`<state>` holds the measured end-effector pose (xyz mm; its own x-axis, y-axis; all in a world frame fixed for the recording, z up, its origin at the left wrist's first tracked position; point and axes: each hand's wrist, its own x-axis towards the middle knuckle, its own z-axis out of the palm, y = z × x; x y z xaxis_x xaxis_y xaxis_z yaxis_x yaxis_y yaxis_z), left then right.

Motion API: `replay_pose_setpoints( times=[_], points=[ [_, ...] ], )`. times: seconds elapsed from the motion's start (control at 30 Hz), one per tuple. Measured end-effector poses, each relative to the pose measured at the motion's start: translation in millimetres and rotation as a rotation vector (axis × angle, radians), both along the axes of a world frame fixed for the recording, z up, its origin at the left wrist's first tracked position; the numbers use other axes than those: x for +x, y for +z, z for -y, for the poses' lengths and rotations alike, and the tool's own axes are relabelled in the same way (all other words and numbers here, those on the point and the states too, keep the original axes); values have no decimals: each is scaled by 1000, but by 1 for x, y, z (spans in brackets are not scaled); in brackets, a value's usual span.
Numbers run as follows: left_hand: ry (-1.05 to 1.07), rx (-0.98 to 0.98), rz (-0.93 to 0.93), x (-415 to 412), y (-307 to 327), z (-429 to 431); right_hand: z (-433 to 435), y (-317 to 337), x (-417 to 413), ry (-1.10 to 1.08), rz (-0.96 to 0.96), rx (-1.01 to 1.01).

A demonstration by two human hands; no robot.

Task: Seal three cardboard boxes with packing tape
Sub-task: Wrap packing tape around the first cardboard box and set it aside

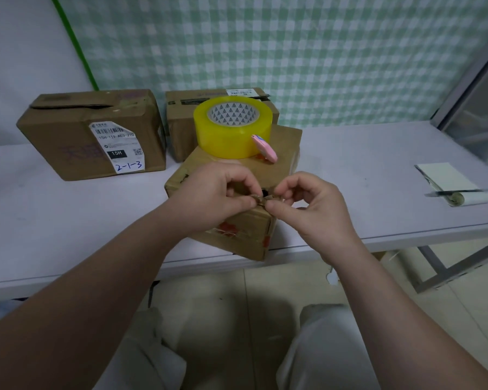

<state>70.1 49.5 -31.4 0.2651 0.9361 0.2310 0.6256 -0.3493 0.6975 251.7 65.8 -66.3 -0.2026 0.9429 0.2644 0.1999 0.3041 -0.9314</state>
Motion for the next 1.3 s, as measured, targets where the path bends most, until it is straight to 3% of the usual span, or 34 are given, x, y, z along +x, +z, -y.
replay_pose_setpoints(
  times=[0.13,0.43,0.83,0.97,1.3],
  points=[
    [14,-8,75,0,-3,1,5,-2,-1,-102,116,96],
    [13,26,109,-2,-9,6,14,-8,-10,-47,66,198],
    [40,-60,-63,9,4,4,0,22,0,73,7,-156],
    [30,-74,-66,11,5,2,-4,22,6,148,-96,-240],
    [-105,-108,-8,1,5,7,-14,13,9,211,46,-179]
  ],
)
